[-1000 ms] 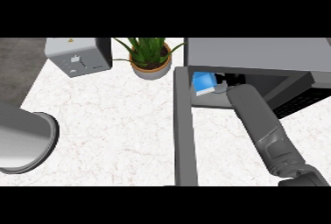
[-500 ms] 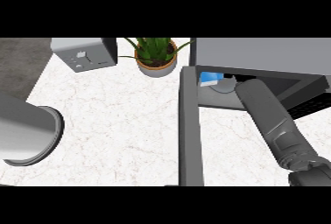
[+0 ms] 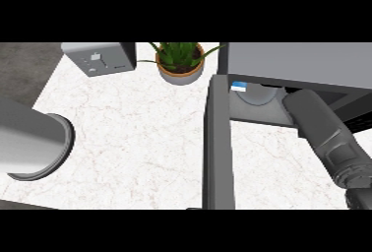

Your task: Pick up the milk, place it into the microwave and close the microwave

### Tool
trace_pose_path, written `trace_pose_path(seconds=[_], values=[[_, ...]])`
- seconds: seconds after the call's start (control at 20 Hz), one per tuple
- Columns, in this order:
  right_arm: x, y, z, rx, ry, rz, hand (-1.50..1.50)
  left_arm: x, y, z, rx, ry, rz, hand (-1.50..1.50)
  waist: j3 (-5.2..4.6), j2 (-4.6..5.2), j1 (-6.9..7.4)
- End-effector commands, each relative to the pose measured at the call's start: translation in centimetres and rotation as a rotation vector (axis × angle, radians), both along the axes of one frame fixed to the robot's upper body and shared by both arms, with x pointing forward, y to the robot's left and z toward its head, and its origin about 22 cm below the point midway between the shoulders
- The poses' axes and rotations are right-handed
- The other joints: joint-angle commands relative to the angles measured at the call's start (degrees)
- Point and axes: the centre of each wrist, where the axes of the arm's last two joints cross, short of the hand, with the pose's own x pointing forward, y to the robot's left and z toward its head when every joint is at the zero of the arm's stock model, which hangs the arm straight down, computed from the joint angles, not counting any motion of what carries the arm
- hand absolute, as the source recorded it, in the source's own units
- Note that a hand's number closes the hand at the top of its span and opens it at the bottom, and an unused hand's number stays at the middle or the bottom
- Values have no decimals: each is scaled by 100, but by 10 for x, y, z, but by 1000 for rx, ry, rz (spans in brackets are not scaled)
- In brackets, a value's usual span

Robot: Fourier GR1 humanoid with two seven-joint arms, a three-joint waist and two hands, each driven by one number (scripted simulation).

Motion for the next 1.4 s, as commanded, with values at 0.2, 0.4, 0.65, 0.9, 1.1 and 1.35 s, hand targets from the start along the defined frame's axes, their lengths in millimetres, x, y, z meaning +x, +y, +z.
trace_pose_path(seconds=[0.2, 0.4, 0.65, 0.9, 1.1, 1.35], values=[[7, 8, 13, -54, -34, 60, -150, 7, 2, 3, 33, 9, 2, -150, 27, -6, 84], [4, 29, 3, -42, -30, 147, -150, 19, 0, -2, 36, 13, -45, -150, 21, -9, 20], [7, 16, 10, 19, -11, 226, -150, 24, -4, -6, 53, 40, -98, -150, 26, -17, -4], [11, 26, 18, 169, -4, 303, -150, 30, -10, -14, 49, 54, -168, -150, 23, -65, -46], [10, 35, 15, 282, 0, 387, -150, 42, -17, -14, 62, 33, -239, -150, 17, -112, -178], [6, 31, 6, 431, -1, 440, -150, 40, -35, -17, 42, 26, -284, -150, 15, -171, -235]])
